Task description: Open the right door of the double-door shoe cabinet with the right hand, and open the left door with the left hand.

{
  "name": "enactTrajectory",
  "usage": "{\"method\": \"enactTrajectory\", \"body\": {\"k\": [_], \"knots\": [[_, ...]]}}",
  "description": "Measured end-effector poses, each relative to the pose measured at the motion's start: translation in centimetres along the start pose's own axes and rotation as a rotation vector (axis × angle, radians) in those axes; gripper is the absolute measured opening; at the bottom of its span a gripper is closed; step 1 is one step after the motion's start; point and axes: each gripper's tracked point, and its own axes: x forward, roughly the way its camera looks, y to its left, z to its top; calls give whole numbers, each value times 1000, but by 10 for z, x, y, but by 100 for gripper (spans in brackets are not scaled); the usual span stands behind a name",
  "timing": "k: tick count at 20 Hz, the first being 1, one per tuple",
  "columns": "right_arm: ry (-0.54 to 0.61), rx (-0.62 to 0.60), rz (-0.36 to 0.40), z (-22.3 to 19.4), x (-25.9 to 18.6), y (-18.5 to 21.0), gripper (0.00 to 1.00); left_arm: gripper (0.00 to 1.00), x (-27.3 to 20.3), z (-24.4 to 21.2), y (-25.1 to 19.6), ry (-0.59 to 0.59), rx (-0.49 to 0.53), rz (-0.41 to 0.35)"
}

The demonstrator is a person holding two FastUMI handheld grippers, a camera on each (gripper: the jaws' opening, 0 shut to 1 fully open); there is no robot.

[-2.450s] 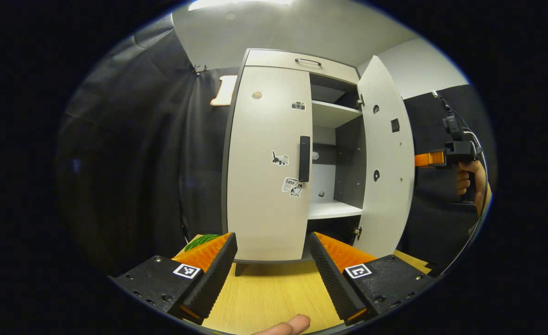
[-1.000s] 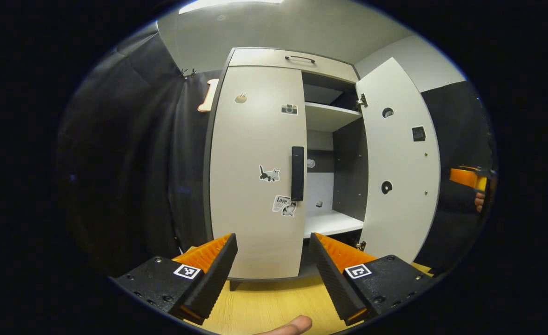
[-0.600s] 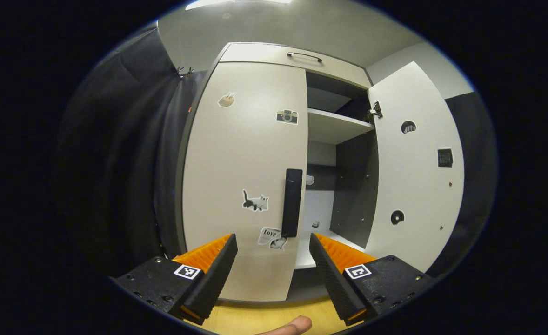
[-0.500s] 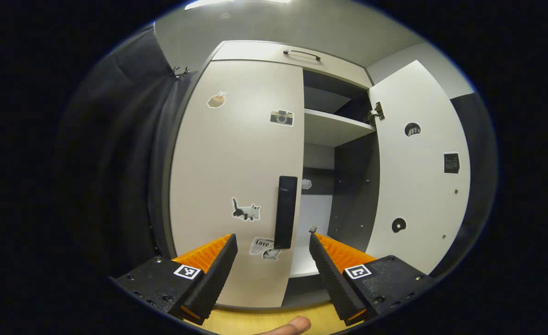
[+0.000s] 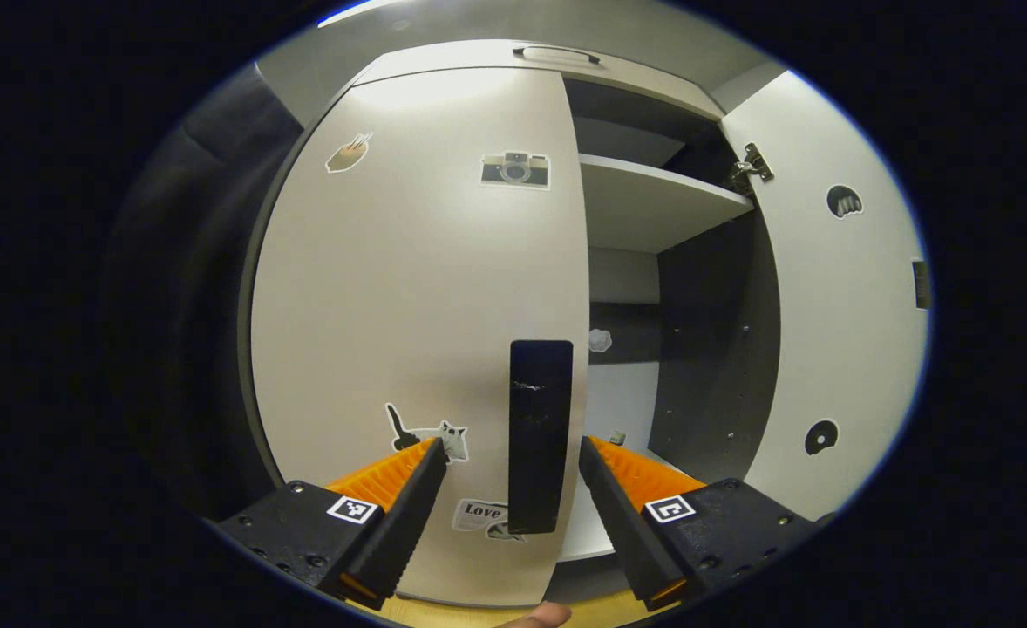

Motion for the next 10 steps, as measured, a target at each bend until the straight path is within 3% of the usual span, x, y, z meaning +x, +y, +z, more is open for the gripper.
{"method": "enactTrajectory", "body": {"k": [2, 3, 8, 10], "knots": [[13, 11, -36, -5, 0, -11, 94, 93, 10, -1, 2, 17, 33, 23], [17, 17, -52, -6, 0, -12, 98, 82, 5, 0, 2, 26, 38, 27], [44, 34, -57, -16, 0, -13, 99, 64, 10, 6, -5, -5, 39, 36], [50, 22, -42, -17, -2, -9, 99, 50, 11, 4, -12, 2, 51, 41]]}}
